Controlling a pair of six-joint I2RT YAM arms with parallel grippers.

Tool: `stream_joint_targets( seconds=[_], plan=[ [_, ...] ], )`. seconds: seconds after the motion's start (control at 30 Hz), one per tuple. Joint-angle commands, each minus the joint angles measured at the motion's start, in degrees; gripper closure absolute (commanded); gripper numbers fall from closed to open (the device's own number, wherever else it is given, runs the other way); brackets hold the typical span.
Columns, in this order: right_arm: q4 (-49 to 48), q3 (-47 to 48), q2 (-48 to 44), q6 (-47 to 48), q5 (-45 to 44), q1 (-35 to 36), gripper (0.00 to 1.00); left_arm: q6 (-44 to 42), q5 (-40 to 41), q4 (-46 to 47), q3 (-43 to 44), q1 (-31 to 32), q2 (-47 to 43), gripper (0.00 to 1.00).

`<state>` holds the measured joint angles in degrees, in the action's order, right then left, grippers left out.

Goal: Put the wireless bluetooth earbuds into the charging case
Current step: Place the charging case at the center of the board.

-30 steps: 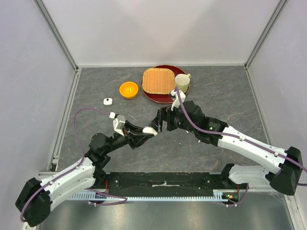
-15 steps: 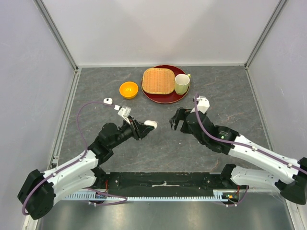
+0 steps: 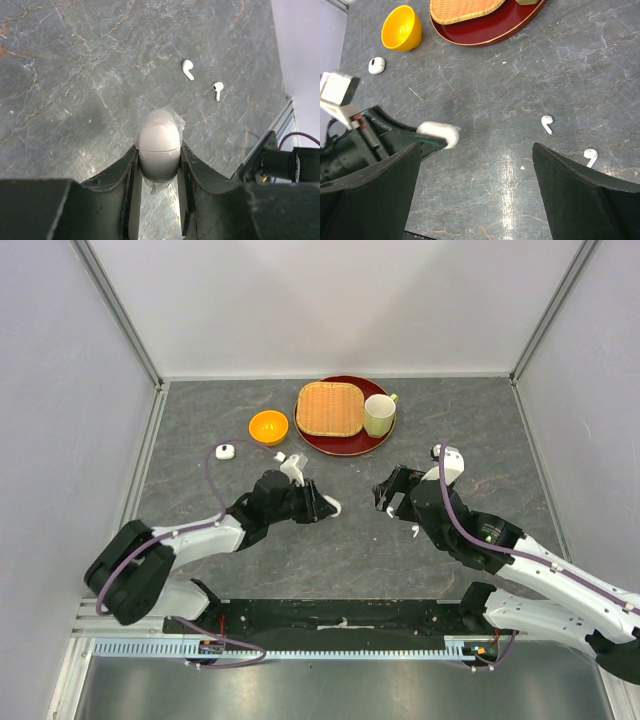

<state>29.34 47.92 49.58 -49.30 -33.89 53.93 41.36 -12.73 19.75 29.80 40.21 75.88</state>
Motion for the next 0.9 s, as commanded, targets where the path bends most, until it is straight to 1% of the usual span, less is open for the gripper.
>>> stream_joint_targets(
  seconds=[0.0, 0.17, 0.3, 0.6, 0.83, 0.87],
  plan=[
    [0.8, -0.55, -1.68, 0.52, -0.65, -0.23, 0.02, 2.32, -1.16, 1.52, 6.31, -0.39, 7.17, 0.92],
    [0.89, -0.64, -1.86, 0.96, 0.14, -0.23, 0.02, 4.33, -0.98, 3.71, 10.53, -0.92, 14.29, 0.88],
    [1.15, -0.64, -1.94, 0.61, 0.84, -0.23, 0.02, 8.46, -0.72, 6.35, 11.51, -1.09, 19.47, 0.86],
    [1.42, -2.13, -4.14, -0.89, 1.63, -0.23, 0.02, 10.05, -1.68, 9.08, 12.12, -1.09, 24.49, 0.81],
    [1.59, -2.83, -4.41, -0.27, 3.12, -0.41, 0.02, 11.28, -1.68, 11.19, 11.42, -1.09, 27.48, 0.72],
    [1.59, -2.75, -4.32, 0.42, 3.3, -0.23, 0.02, 11.46, -1.42, 11.1, 11.42, -1.09, 27.92, 0.67]
  ],
)
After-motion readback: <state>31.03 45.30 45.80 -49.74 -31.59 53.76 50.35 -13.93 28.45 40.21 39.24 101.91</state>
